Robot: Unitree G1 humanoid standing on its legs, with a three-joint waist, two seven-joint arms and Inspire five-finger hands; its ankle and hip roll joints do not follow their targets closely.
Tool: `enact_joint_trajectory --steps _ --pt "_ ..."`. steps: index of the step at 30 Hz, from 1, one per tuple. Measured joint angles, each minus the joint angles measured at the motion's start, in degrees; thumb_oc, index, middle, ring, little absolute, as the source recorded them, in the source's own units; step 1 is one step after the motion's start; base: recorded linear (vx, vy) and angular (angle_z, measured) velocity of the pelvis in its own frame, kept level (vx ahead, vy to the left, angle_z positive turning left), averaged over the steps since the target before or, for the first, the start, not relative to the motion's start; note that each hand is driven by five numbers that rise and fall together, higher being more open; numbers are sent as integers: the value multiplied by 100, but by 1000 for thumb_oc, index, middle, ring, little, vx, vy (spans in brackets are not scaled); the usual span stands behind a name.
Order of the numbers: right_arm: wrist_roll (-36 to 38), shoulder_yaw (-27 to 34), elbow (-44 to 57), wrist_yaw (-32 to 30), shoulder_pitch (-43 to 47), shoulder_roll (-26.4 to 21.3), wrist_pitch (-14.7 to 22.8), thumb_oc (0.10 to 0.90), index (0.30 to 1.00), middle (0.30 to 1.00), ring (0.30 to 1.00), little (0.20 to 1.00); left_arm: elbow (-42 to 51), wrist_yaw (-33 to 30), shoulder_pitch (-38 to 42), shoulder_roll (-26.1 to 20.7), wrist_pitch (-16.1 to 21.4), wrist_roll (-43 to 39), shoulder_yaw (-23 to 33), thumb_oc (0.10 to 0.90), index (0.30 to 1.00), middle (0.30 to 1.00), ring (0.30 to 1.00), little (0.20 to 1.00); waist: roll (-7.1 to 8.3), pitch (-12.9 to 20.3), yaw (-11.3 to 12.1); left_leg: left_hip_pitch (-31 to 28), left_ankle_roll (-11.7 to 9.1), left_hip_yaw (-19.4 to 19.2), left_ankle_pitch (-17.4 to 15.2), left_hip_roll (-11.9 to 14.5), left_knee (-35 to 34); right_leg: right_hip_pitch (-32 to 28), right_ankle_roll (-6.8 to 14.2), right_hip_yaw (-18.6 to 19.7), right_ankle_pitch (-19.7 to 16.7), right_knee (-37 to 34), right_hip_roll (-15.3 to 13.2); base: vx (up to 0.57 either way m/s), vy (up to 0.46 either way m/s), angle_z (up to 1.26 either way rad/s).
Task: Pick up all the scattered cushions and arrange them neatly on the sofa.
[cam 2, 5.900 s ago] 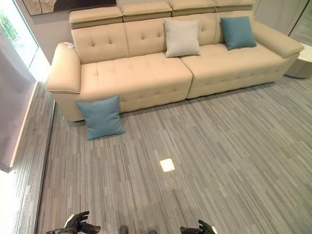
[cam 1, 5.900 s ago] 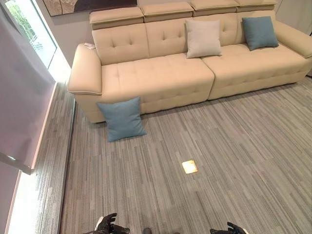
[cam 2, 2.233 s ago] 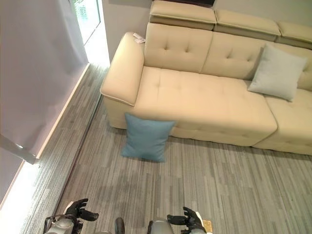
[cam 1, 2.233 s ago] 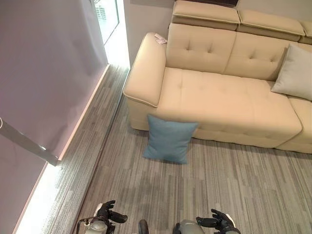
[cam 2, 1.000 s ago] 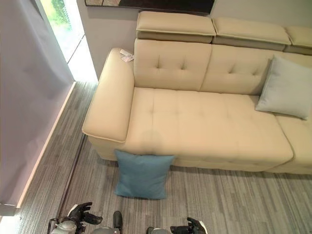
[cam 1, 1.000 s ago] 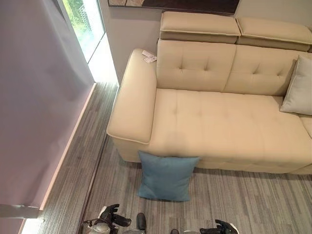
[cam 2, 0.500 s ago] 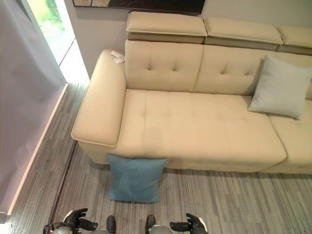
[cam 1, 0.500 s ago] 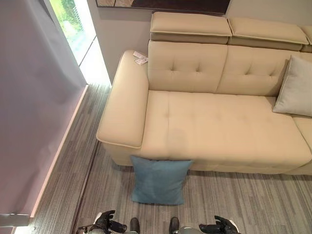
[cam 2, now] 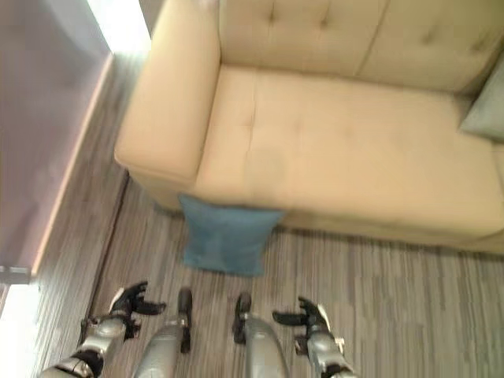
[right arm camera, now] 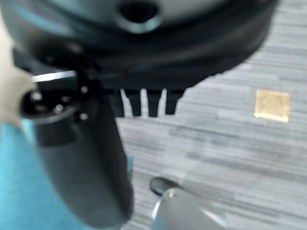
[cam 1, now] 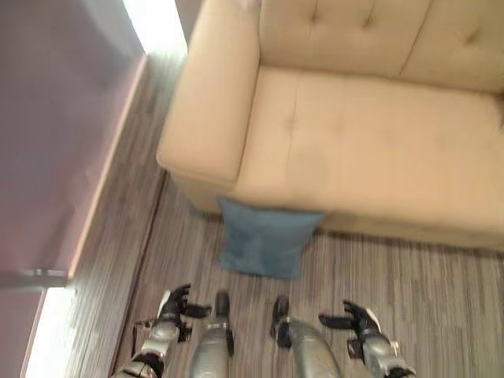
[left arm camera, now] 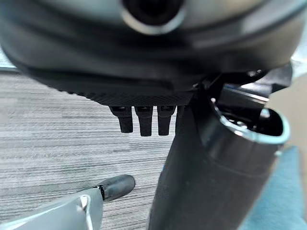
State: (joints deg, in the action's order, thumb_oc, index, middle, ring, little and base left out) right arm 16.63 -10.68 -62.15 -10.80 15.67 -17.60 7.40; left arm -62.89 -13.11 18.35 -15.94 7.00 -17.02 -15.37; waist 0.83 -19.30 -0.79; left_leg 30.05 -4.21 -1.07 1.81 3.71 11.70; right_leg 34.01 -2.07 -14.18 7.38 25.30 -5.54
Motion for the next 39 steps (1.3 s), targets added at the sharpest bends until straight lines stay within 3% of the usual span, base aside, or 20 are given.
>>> enact_joint_trajectory --steps 2,3,6,11,19,32,39 --pt "35 -20 96 -130 388 -28 48 800 900 900 900 900 8 -82 207 31 20 -154 79 800 900 900 900 900 -17 -271 -13 124 121 29 32 -71 192 126 27 -67 -250 -33 21 -235 -18 -5" --pt "92 -123 328 -444 443 -122 103 800 900 900 900 900 129 -309 349 42 125 -375 -31 800 900 900 900 900 -19 -181 -61 842 99 10 -39 -51 696 729 9 -95 -64 374 -74 -156 -2 7" --pt "181 -99 515 -819 985 -226 238 800 900 900 900 900 348 -582 928 -4 310 -543 -18 800 900 900 900 900 -19 -234 -98 1829 141 11 -4 -58 1069 1669 -90 -158 -190 699 -173 -77 7 16" --pt "299 -16 651 -1444 2278 -207 511 800 900 900 900 900 508 -899 2101 -259 456 -768 -140 800 900 900 900 900 -33 -437 -143 3341 239 38 -124 -86 2009 3071 -237 -126 -86 1515 -366 -32 19 7" --pt "597 -264 638 -1607 3571 -589 724 800 900 900 900 900 711 -907 3368 -891 549 -1172 -318 800 900 900 900 900 -46 -388 -85 4744 291 17 -159 -221 2422 4491 -275 -26 -23 1998 -568 4 14 6" --pt "643 -465 678 -2098 4721 -880 780 800 900 900 900 900 839 -934 4706 -1294 589 -1522 -663 800 900 900 900 900 -54 -388 -79 6021 418 -11 -308 -359 2996 5725 -243 117 57 2452 -724 23 -8 0" --pt "776 -707 666 -2063 4961 -943 818 800 900 900 900 900 967 -965 4863 -1380 590 -1673 -877 800 900 900 900 900 -55 -389 -61 6187 417 -49 -339 -346 3102 5901 -240 175 54 2484 -711 12 -9 -3"
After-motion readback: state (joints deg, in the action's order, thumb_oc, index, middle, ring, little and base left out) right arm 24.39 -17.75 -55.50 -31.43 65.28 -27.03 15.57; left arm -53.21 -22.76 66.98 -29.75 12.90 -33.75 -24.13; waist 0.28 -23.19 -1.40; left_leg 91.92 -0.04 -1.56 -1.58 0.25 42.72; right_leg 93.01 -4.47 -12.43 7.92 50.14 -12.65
